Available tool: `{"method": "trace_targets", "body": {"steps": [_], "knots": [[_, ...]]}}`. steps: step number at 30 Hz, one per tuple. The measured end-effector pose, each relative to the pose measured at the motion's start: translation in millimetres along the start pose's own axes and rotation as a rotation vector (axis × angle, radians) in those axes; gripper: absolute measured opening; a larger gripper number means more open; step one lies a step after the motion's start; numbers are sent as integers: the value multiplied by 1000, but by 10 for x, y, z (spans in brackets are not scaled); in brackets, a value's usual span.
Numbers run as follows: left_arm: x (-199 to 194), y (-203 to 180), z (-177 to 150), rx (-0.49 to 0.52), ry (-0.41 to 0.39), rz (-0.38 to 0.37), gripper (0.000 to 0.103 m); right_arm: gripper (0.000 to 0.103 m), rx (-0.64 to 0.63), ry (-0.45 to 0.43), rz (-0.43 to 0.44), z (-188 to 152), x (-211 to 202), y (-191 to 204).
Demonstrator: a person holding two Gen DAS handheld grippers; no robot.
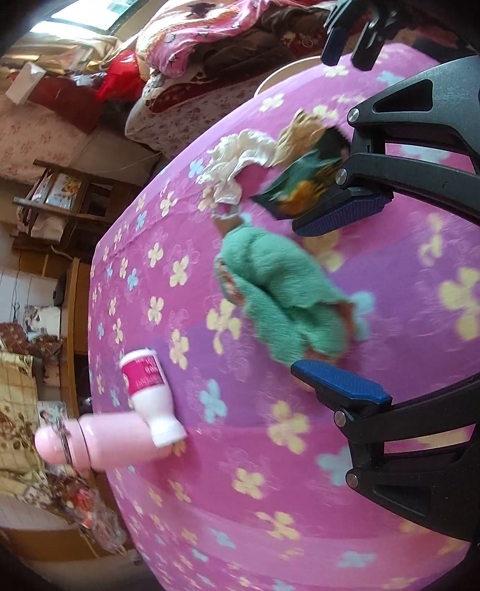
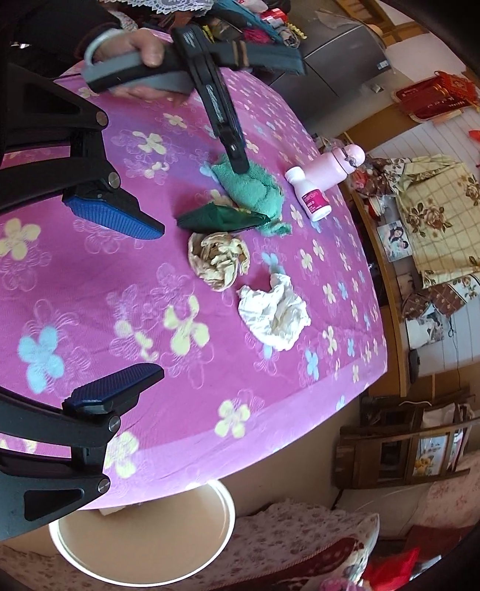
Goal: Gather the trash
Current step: 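Grasp the green towel with the left tool while the right tool grasps the dark green snack packet, then carry the towel and snack packet over the bin and open both tools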
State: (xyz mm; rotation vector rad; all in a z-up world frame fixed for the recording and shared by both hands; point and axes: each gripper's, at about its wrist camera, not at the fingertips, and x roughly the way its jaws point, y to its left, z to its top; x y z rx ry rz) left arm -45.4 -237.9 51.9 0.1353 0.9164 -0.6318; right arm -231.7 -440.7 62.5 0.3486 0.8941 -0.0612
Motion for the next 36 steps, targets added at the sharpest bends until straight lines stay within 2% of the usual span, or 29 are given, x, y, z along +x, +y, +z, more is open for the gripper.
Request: {"method": "trace_targets", "body": {"steps": [4, 9, 11, 13, 15, 17, 19, 23, 25, 28, 30, 31, 32, 36], "knots": [[291, -68, 127, 74, 29, 4, 69, 67, -7, 6, 12, 81, 84, 24], [468, -113, 199, 86, 60, -5, 70, 67, -31, 2, 38, 188, 149, 132], [508, -114, 157, 84, 86, 3, 61, 67, -46, 3, 53, 211, 168, 203], [431, -99, 121, 82, 74, -4, 48, 67, -68, 2, 66, 222, 166, 272], [336, -30, 91, 48, 83, -3, 44, 67, -111, -12, 83, 236, 148, 394], [170, 114, 33, -19, 89, 4, 43, 65, -157, -24, 89, 260, 165, 535], [-7, 224, -48, -58, 79, 14, 43, 53, -198, -28, 96, 297, 212, 660], [-321, 444, -234, -115, 66, 30, 43, 51, -276, 3, 85, 443, 480, 926], [-450, 512, -332, -120, 53, 52, 43, 51, -323, 32, 56, 523, 646, 1037], [-569, 572, -428, -124, 42, 60, 43, 51, -403, 87, -70, 604, 947, 1163], [-636, 595, -495, -139, 38, 52, 43, 44, -411, 119, -79, 626, 1066, 1163], [-648, 586, -514, -138, 38, 51, 43, 27, -412, 134, -68, 617, 1105, 1154], [-661, 575, -524, -136, 36, 50, 43, 19, -411, 143, -61, 596, 1117, 1140], [-753, 478, -568, -120, 17, 42, 43, 18, -379, 107, 34, 485, 850, 1119]]}}
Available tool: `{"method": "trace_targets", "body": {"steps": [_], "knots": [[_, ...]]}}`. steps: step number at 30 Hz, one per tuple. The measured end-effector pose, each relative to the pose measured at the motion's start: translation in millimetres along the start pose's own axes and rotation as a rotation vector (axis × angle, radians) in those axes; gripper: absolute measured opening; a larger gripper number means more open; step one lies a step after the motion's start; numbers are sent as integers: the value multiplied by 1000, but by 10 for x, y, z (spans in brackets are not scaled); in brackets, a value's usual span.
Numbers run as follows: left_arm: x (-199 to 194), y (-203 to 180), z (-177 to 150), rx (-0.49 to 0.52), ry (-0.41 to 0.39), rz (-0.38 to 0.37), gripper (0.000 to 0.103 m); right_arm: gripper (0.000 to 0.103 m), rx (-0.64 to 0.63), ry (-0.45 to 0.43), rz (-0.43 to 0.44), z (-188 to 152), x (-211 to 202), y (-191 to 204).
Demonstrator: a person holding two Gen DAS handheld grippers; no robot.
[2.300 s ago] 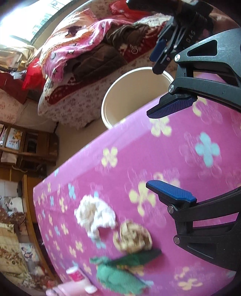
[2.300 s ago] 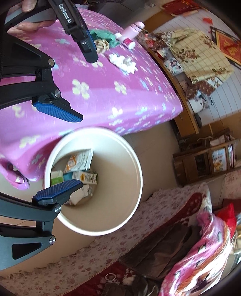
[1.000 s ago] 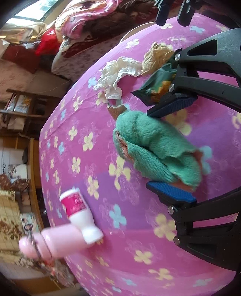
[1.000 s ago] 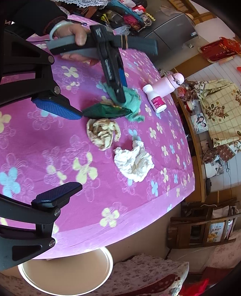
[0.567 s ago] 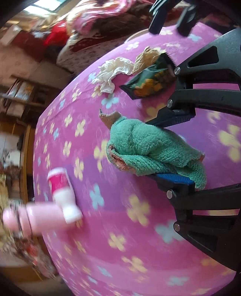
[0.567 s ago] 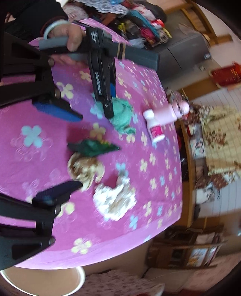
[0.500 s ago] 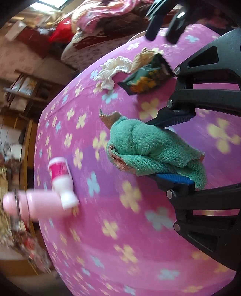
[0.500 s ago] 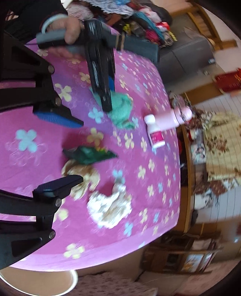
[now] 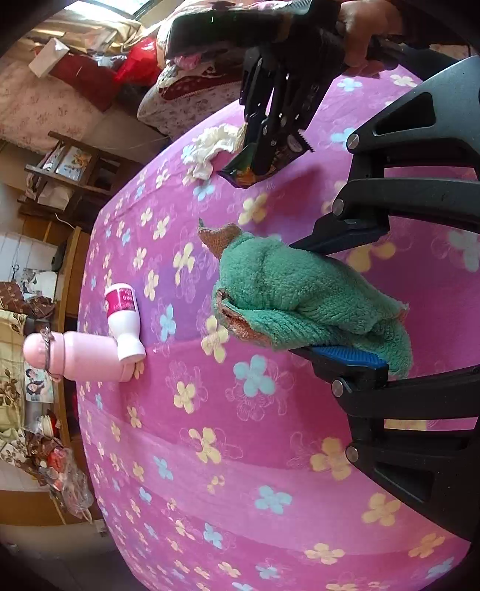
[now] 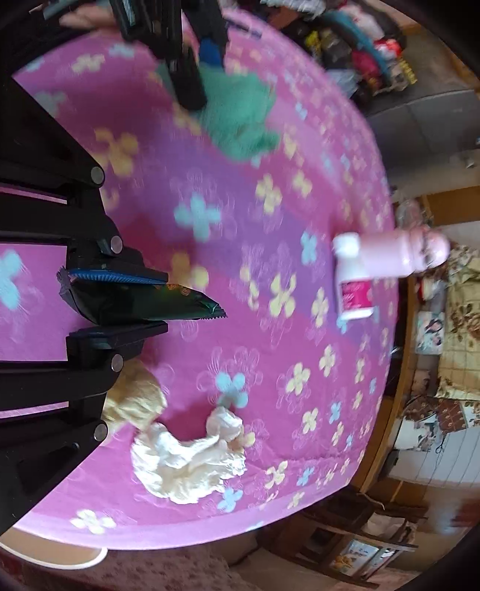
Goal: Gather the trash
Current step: 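Carry the towel and snack packet over the bin and open both tools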
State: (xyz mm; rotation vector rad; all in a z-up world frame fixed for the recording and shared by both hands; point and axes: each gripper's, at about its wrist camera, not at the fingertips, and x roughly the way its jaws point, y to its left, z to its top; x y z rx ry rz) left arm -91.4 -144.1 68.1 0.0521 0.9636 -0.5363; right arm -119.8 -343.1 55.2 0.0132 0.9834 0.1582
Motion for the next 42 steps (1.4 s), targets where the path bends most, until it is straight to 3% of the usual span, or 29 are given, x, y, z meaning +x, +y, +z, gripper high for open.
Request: {"method": "trace_targets", "body": {"steps": [5, 10, 23, 42], "knots": [[-89, -161, -82, 2, -13, -26, 43, 17, 73, -83, 114, -215, -467, 23], [-149, -421, -181, 20, -17, -59, 43, 17, 113, -125, 128, -501, -768, -3], [-236, -1071, -345, 106, -20, -95, 43, 17, 174, -186, 44, -993, -1279, -250], [-99, -2128, -381, 264, 3, -175, 43, 17, 369, -234, -99, -1644, -1828, -1218]]}}
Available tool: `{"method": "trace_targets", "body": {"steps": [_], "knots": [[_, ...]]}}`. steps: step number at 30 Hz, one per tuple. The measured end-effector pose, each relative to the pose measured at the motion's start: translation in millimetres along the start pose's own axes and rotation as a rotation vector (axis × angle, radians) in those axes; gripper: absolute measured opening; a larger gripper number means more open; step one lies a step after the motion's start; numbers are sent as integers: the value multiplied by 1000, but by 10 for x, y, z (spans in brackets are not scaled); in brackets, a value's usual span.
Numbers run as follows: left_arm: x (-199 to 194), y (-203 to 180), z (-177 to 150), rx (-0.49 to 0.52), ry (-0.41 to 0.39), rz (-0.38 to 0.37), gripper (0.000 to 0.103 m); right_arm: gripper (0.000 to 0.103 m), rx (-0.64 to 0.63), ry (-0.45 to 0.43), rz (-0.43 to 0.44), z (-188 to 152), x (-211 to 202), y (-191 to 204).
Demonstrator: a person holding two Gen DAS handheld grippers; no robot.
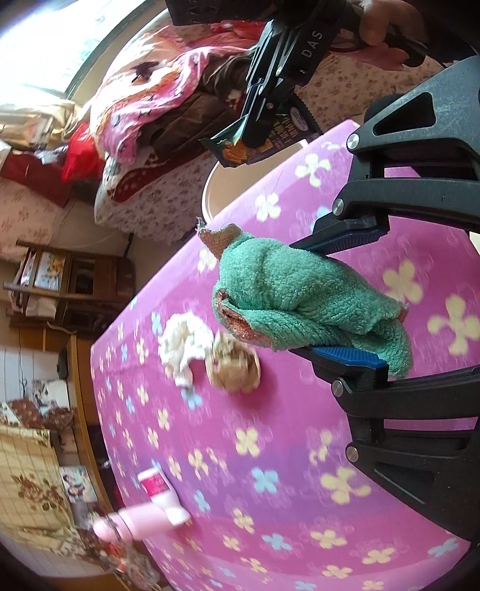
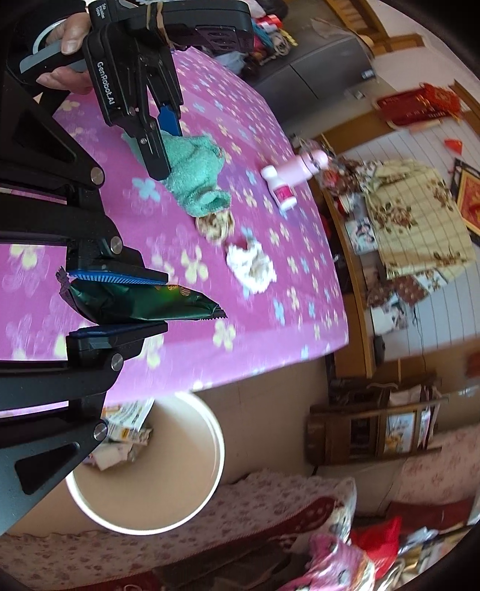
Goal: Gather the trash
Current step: 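Carry the towel and snack packet over the bin and open both tools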
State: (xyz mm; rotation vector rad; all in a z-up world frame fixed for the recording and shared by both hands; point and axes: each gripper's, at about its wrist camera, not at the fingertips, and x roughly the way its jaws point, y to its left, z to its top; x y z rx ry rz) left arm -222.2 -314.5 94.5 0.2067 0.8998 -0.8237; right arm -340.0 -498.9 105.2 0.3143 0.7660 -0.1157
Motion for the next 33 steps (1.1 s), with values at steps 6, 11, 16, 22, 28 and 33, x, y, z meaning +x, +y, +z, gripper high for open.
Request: {"method": "trace_targets", "body": {"steps": [6, 11, 16, 22, 28, 33], "knots": [[200, -323, 107, 27, 23, -50, 43, 18, 61, -8, -54, -57, -115, -386], [385, -611, 225, 56, 40, -86, 43, 18, 102, -3, -97, -99, -140, -684], [607, -857, 341, 73, 73, -112, 43, 18, 163, 4, -133, -144, -114, -1032], [855, -1071, 447, 84, 90, -122, 43, 17, 212, 16, -161, -177, -28, -1302], [1028, -1154, 518, 88, 107, -128, 43, 18, 241, 29, -173, -176, 58, -1479], [1118, -1169, 565, 79, 113, -130, 43, 18, 243, 37, -183, -173, 129, -1521]]}}
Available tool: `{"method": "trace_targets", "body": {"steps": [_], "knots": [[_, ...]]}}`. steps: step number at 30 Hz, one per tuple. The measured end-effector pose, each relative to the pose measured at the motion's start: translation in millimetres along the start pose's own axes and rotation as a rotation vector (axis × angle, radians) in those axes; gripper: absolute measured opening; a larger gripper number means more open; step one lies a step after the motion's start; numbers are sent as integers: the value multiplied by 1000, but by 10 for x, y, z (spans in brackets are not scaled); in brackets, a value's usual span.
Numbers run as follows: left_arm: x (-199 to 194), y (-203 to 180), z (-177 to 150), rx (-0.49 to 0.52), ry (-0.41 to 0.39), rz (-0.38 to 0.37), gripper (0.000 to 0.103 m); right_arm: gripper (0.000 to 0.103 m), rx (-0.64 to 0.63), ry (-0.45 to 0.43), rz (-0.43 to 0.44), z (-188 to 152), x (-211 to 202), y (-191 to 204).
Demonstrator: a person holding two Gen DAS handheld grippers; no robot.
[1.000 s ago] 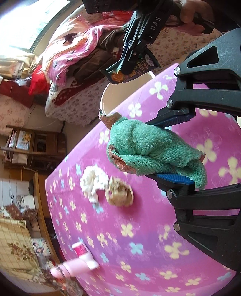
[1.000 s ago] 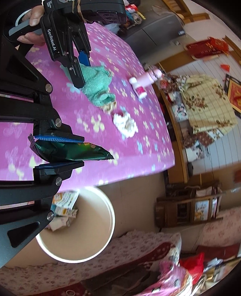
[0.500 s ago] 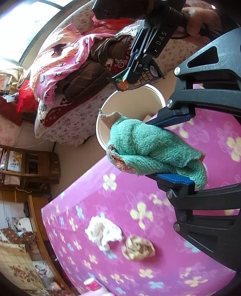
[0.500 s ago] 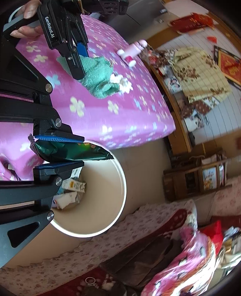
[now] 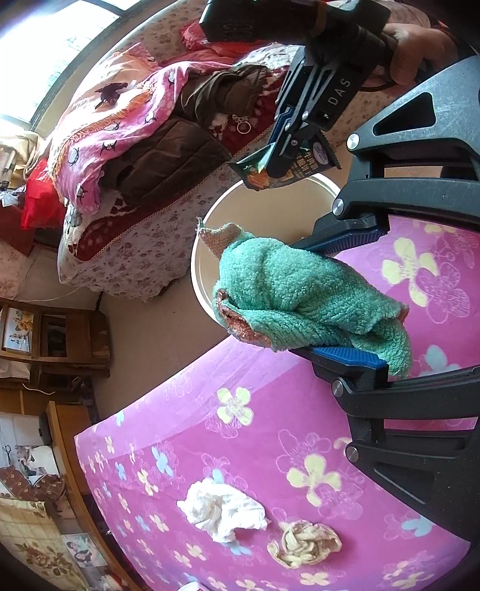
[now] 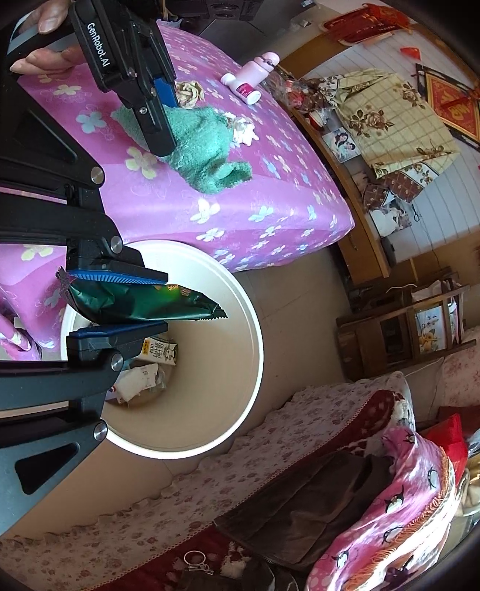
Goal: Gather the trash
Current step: 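Carry the towel and snack packet over the bin and open both tools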
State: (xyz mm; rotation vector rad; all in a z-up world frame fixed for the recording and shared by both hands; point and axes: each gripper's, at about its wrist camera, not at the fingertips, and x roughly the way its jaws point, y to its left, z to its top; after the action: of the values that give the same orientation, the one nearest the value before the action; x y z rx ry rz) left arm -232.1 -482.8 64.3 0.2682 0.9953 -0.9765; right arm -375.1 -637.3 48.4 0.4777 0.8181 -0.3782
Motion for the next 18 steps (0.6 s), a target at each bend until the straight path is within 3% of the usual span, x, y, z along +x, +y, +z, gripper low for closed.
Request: {"method": "trace_targets", "body": {"steps": [18], "knots": [[363, -42, 186, -72, 35, -88, 43, 18, -6, 7, -63, 64, 217, -113]]}}
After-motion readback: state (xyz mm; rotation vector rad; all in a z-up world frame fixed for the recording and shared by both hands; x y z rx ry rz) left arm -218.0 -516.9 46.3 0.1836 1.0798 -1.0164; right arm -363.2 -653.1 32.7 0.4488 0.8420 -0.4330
